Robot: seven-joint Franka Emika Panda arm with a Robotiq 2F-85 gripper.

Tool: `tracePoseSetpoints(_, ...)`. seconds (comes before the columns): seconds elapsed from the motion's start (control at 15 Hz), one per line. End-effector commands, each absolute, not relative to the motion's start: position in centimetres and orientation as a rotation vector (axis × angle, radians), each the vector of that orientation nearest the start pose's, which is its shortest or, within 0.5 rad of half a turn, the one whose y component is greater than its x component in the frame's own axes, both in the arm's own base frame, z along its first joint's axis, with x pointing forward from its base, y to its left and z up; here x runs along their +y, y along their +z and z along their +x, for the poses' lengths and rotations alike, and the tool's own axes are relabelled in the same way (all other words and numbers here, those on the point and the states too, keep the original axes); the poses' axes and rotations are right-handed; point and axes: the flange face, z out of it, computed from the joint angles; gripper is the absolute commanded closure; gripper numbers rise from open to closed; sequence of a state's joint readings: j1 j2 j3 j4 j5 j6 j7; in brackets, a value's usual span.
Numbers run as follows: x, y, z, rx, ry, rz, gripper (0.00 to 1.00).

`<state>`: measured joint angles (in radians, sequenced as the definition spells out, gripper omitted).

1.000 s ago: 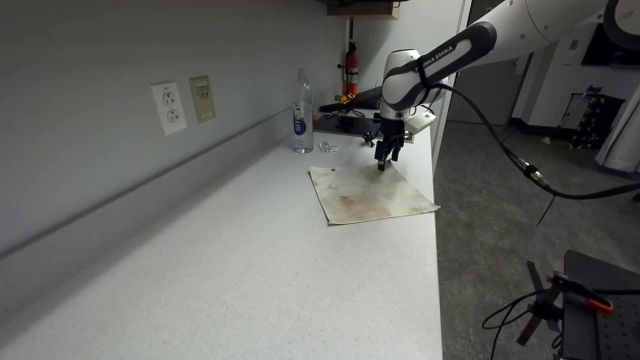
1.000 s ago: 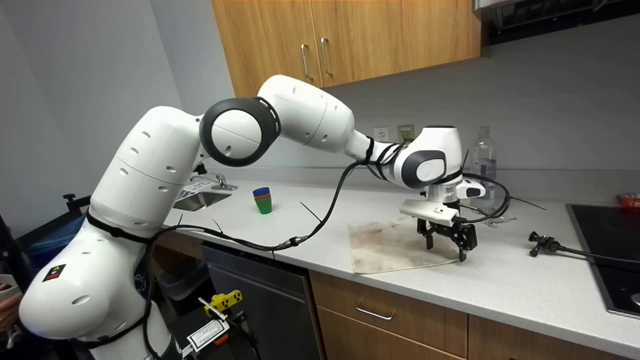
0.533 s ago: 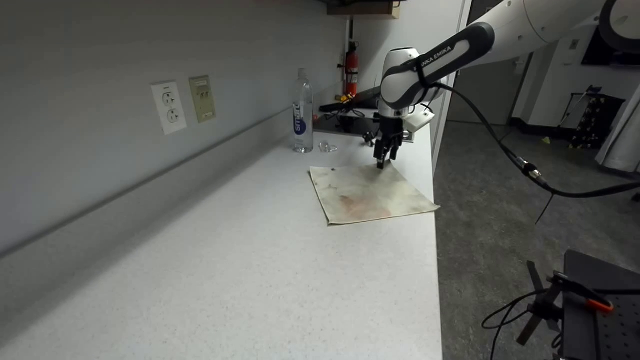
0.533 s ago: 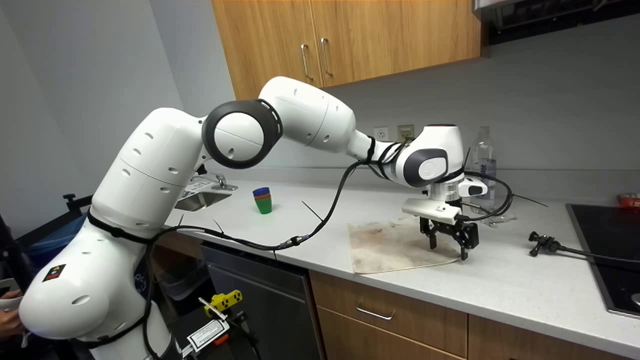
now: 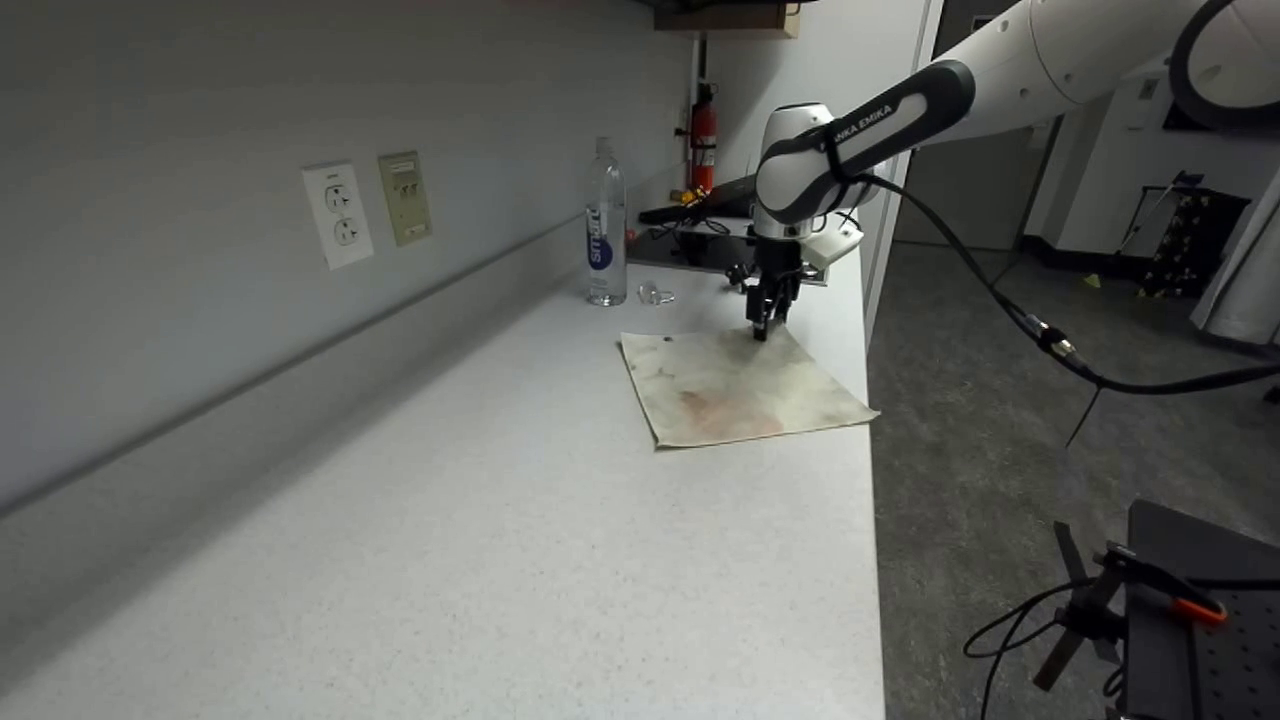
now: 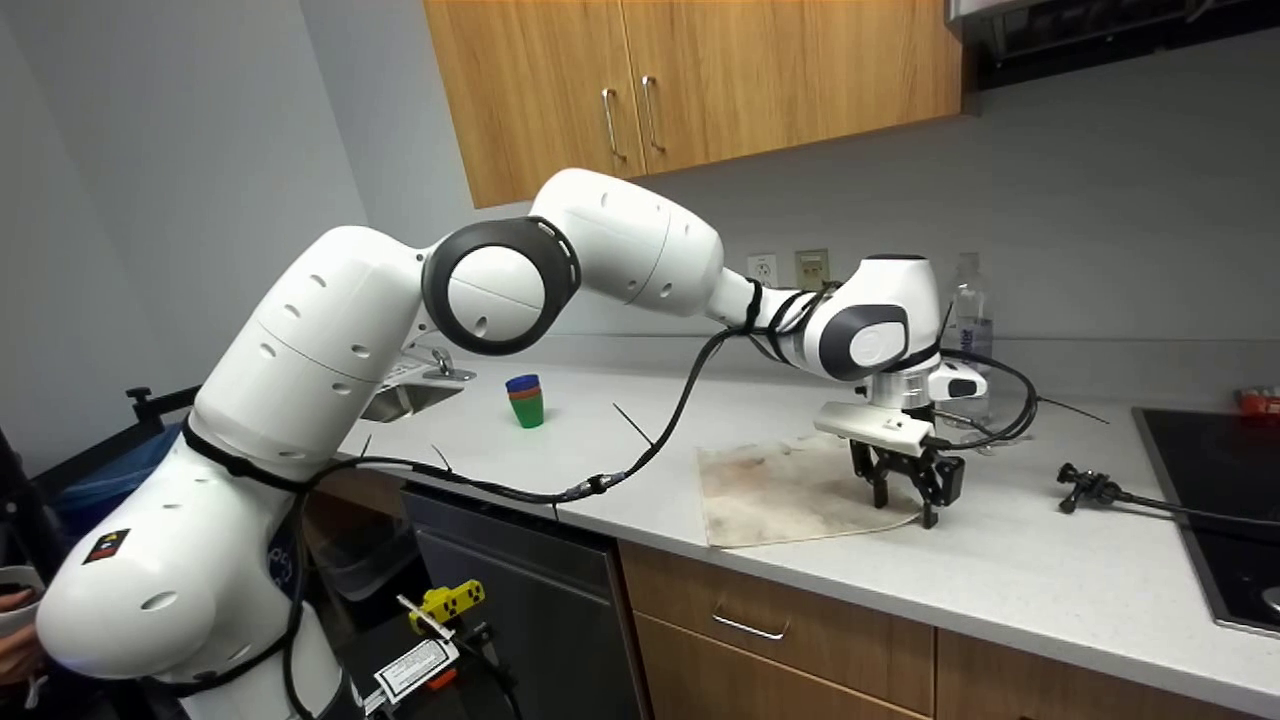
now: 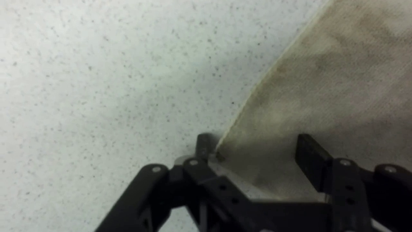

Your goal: Fold the cloth diagonally

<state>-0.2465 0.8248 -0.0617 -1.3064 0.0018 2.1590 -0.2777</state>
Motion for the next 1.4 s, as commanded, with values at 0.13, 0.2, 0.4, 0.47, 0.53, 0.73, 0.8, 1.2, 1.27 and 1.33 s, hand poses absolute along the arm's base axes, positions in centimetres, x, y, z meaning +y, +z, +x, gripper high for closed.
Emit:
tracePoseSetpoints(0.13, -22.5, 25.6, 72.4, 0.055, -0.026, -3.174, 0.75)
tracePoseSetpoints(0.2, -22.3, 25.8, 72.4, 0.052, -0.030, -3.178, 0.84)
tracePoseSetpoints(0.4, -21.9, 26.8, 72.2, 0.049, -0.054, -3.207, 1.00)
tracePoseSetpoints(0.47, -21.7, 27.4, 72.0, 0.042, -0.058, -3.225, 1.00)
tracePoseSetpoints(0.53, -21.5, 28.0, 71.9, 0.036, -0.062, -3.243, 1.00)
tracePoseSetpoints(0.73, -20.4, 30.6, 71.5, -0.010, -0.095, -3.313, 1.00)
tracePoseSetpoints(0.8, -19.7, 31.6, 71.4, -0.041, -0.102, -3.341, 1.00)
tracePoseSetpoints(1.2, -13.8, 34.7, 70.4, -0.293, -0.052, -3.358, 1.00)
tracePoseSetpoints(1.27, -12.5, 34.6, 70.2, -0.336, -0.023, -3.344, 1.00)
tracePoseSetpoints(1.33, -11.4, 34.3, 70.0, -0.376, 0.003, -3.333, 1.00)
